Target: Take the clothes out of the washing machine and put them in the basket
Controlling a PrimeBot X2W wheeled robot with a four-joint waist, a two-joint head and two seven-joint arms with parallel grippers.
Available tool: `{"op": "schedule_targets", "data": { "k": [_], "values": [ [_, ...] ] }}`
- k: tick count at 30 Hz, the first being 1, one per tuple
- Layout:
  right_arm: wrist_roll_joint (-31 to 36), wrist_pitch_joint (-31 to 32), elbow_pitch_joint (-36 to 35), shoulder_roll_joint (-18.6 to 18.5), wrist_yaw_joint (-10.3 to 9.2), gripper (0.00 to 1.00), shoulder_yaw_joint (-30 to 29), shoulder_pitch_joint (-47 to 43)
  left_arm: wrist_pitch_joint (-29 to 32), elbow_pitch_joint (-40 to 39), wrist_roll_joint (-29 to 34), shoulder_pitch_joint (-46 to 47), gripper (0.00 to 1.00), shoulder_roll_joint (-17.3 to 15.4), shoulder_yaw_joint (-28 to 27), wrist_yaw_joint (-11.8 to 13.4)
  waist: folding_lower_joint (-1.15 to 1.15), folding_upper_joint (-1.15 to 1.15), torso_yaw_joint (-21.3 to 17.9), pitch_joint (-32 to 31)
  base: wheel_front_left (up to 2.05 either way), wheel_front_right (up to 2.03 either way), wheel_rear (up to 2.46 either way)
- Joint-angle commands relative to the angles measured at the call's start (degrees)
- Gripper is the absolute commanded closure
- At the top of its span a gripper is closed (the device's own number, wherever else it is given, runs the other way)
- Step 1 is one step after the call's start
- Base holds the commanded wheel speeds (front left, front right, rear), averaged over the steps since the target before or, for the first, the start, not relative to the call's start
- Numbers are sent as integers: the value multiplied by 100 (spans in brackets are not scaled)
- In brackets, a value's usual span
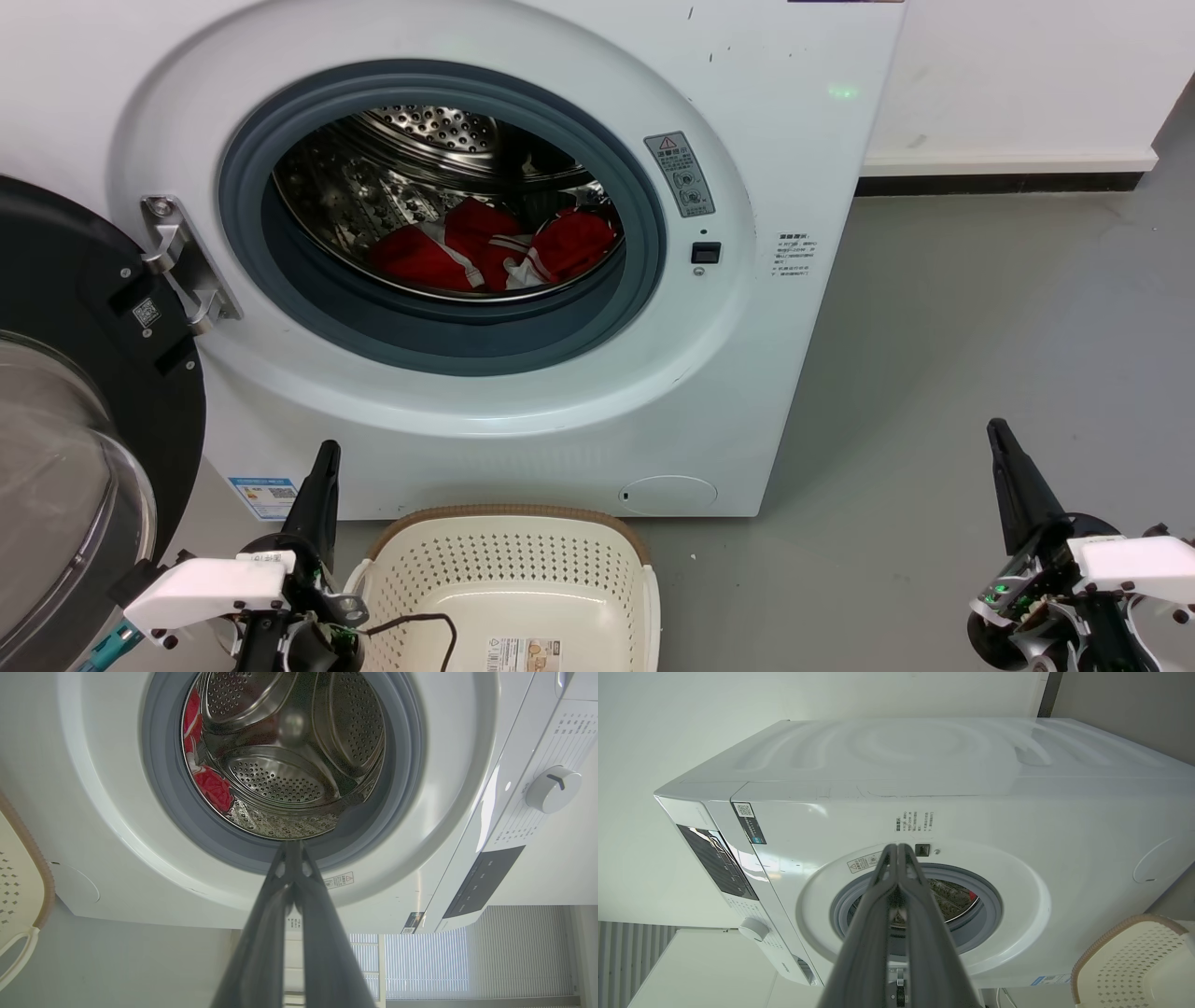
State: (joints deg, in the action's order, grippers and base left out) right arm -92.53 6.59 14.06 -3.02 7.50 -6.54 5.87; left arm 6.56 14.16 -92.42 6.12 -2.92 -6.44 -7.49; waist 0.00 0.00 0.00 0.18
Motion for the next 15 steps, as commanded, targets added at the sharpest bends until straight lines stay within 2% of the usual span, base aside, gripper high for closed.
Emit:
{"op": "schedule_targets", "data": {
  "k": [1,15],
  "values": [
    [25,1,8,21,-1,100,2,72,12,-6,1,34,100,9,-17,-10,0,0,0,0,0,0,0],
    [25,1,8,21,-2,100,2,72,12,-6,1,34,100,9,-17,-10,0,0,0,0,0,0,0]
  ]
}}
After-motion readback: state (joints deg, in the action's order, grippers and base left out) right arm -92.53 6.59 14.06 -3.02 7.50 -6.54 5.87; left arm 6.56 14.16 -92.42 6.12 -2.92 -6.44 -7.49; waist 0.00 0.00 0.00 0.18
